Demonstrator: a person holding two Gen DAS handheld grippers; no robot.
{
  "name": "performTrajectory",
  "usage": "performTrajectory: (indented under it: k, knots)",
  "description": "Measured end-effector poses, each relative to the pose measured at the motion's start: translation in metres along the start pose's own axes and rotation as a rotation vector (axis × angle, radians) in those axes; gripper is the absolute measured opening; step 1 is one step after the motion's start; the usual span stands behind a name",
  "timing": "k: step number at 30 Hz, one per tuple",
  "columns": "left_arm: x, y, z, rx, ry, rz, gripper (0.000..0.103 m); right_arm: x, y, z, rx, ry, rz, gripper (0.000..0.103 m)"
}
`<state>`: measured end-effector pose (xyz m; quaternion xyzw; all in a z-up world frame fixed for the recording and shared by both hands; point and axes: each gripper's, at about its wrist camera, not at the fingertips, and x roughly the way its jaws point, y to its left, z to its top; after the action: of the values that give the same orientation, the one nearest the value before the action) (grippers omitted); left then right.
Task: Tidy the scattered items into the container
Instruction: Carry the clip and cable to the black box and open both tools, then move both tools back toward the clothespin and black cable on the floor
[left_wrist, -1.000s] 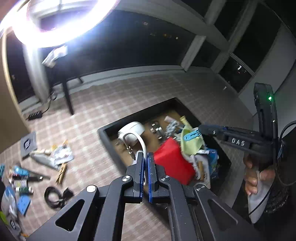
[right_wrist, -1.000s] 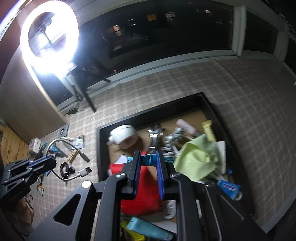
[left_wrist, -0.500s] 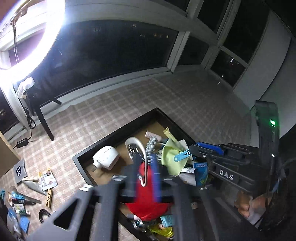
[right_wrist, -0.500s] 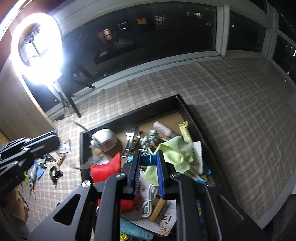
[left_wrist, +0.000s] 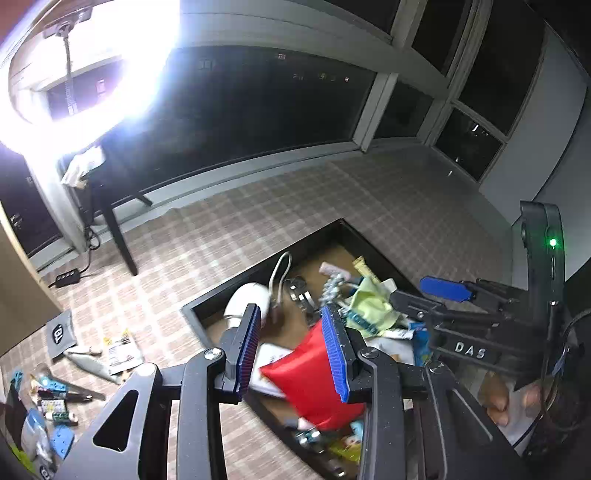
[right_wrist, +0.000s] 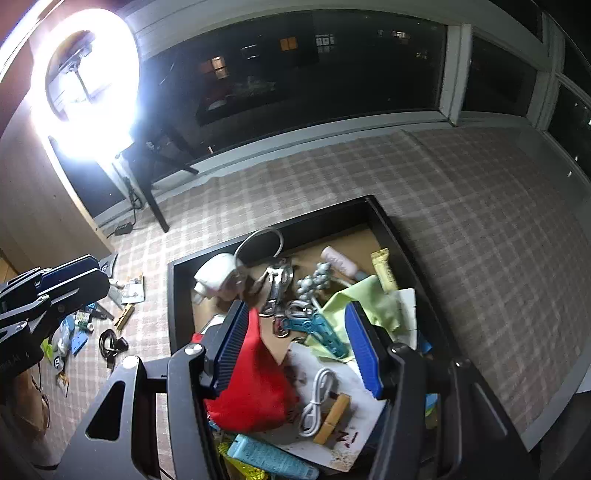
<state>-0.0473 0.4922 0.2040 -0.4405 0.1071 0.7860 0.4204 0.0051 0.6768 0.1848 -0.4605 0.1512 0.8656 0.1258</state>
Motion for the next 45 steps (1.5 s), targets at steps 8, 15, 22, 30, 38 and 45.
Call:
performTrajectory:
  k: [8, 15, 22, 30, 38, 45]
  knots:
    - [-0.027, 0.066, -0.030, -0.080, 0.008, 0.071, 0.033, 0.005, 0.035, -0.005, -0.067, 0.012, 0.040, 0.053]
    - [-0.059, 0.152, -0.072, -0.234, 0.014, 0.155, 0.033, 0.026, 0.092, -0.016, -0.179, 0.055, 0.132, 0.053]
    - [-0.057, 0.217, -0.127, -0.375, 0.086, 0.212, 0.033, 0.054, 0.154, -0.033, -0.310, 0.115, 0.208, 0.053]
    - [-0.019, 0.233, -0.153, -0.404, 0.172, 0.208, 0.031, 0.087, 0.211, -0.047, -0.409, 0.177, 0.252, 0.053]
    - [0.022, 0.223, -0.156, -0.289, 0.250, 0.200, 0.031, 0.138, 0.242, -0.028, -0.305, 0.305, 0.270, 0.053]
    - [0.039, 0.225, -0.155, -0.216, 0.279, 0.202, 0.029, 0.181, 0.278, -0.024, -0.236, 0.397, 0.236, 0.053]
